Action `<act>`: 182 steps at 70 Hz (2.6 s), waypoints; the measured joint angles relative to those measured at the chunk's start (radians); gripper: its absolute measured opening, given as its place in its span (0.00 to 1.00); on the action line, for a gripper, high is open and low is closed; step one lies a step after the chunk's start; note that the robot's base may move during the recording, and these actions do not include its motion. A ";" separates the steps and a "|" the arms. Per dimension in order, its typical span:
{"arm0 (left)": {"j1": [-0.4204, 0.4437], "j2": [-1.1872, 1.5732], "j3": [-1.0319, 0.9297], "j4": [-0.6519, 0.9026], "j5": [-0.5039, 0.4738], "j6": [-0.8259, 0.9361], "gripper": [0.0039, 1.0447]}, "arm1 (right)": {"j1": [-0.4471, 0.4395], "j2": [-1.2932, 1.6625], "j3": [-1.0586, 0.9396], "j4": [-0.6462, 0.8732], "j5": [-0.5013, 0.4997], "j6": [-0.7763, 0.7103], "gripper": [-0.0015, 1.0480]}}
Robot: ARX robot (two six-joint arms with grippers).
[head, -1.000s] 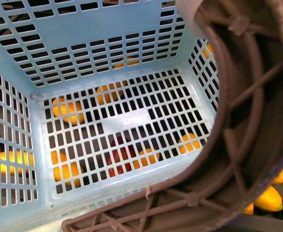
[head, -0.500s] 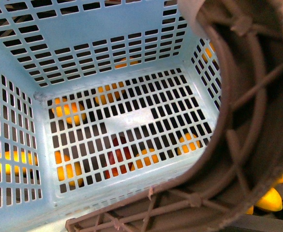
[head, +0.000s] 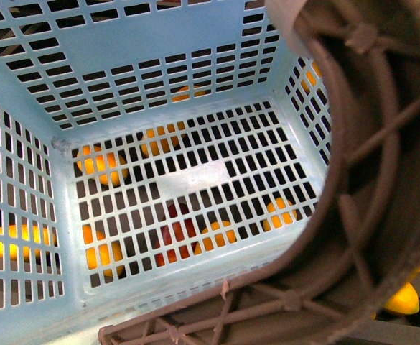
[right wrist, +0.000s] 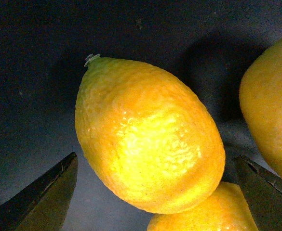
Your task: Pick lemon and mango into basket
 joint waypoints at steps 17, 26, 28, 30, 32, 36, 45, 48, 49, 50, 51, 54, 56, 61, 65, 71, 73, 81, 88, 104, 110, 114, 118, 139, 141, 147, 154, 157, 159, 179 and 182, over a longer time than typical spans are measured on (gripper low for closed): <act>0.000 0.000 0.000 0.000 -0.002 0.000 0.13 | -0.005 0.047 0.053 -0.010 0.004 0.000 0.92; 0.000 0.000 0.000 0.000 -0.001 0.000 0.13 | -0.007 0.064 0.079 -0.008 0.010 0.000 0.92; 0.000 0.000 0.000 0.000 -0.001 0.000 0.13 | -0.007 0.068 0.084 -0.005 0.010 0.000 0.92; 0.000 0.000 0.000 0.000 -0.001 0.000 0.13 | -0.008 0.072 0.089 -0.005 0.009 0.000 0.92; 0.000 0.000 0.000 0.000 -0.002 0.000 0.13 | -0.009 0.077 0.097 -0.006 0.008 0.000 0.92; 0.000 0.000 0.000 0.000 -0.002 0.000 0.13 | -0.010 0.082 0.105 -0.006 0.007 0.000 0.92; 0.000 0.000 0.000 0.000 -0.001 0.000 0.13 | -0.009 0.095 0.118 -0.006 -0.004 0.000 0.90; 0.000 0.000 0.000 0.000 -0.001 0.000 0.13 | -0.009 0.097 0.119 -0.007 -0.006 0.000 0.84; 0.000 0.000 0.000 0.000 -0.001 0.000 0.13 | -0.009 0.098 0.119 -0.007 -0.006 0.000 0.83; 0.000 0.000 0.000 0.000 -0.001 0.000 0.13 | -0.009 0.098 0.119 -0.007 -0.006 0.000 0.81; 0.000 0.000 0.000 0.000 -0.001 0.000 0.13 | -0.009 0.098 0.119 -0.007 -0.007 0.000 0.80; 0.000 0.000 0.000 0.000 -0.001 0.000 0.13 | -0.009 0.098 0.119 -0.007 -0.008 0.000 0.73; 0.000 0.000 0.000 0.000 -0.001 0.000 0.13 | -0.009 0.098 0.119 -0.006 -0.008 0.000 0.71; 0.000 0.000 0.000 0.000 -0.002 0.000 0.13 | -0.010 0.098 0.119 -0.003 -0.012 0.001 0.68; 0.000 0.000 0.000 0.000 -0.002 0.000 0.13 | -0.010 0.098 0.119 -0.001 -0.014 0.002 0.68; 0.000 0.000 0.000 0.000 -0.002 0.000 0.13 | -0.011 0.098 0.117 -0.001 -0.015 0.003 0.68; 0.000 0.000 0.000 0.000 -0.002 0.000 0.13 | -0.011 0.097 0.116 0.000 -0.015 0.003 0.68; 0.000 0.000 0.000 0.000 -0.001 0.000 0.13 | -0.012 0.078 0.094 0.016 -0.027 -0.011 0.68; 0.000 0.000 0.000 0.000 -0.002 0.000 0.13 | -0.016 0.017 0.038 0.067 -0.035 -0.065 0.68; 0.000 0.000 0.000 0.000 -0.001 0.000 0.13 | -0.044 -0.280 -0.134 0.198 -0.091 -0.212 0.68; 0.000 0.000 0.000 0.000 -0.002 0.000 0.13 | -0.058 -0.402 -0.198 0.216 -0.122 -0.243 0.68; 0.000 0.000 0.000 0.000 -0.002 0.000 0.13 | -0.068 -0.482 -0.240 0.220 -0.144 -0.262 0.68; 0.000 0.000 0.000 0.000 -0.002 0.000 0.13 | -0.080 -0.578 -0.290 0.219 -0.166 -0.278 0.68; 0.000 0.000 0.000 0.000 -0.001 0.000 0.13 | -0.113 -0.977 -0.425 0.177 -0.195 -0.296 0.68; 0.000 0.000 0.000 0.000 -0.001 0.000 0.13 | -0.108 -1.006 -0.433 0.177 -0.194 -0.295 0.68; 0.000 0.000 0.000 0.000 -0.001 0.000 0.13 | -0.093 -1.054 -0.451 0.178 -0.189 -0.288 0.68; 0.000 0.000 0.000 0.000 -0.002 0.000 0.13 | -0.070 -1.087 -0.471 0.196 -0.162 -0.282 0.68; 0.000 0.000 0.000 0.000 -0.002 0.000 0.13 | -0.059 -1.098 -0.480 0.213 -0.148 -0.282 0.68; 0.000 0.000 0.000 0.000 -0.002 0.000 0.13 | -0.055 -1.102 -0.484 0.224 -0.145 -0.282 0.68; 0.000 0.000 0.000 0.000 -0.002 0.000 0.13 | -0.031 -1.122 -0.488 0.261 -0.117 -0.248 0.68; 0.000 0.000 0.000 0.000 -0.002 0.000 0.13 | -0.024 -1.130 -0.488 0.260 -0.117 -0.244 0.68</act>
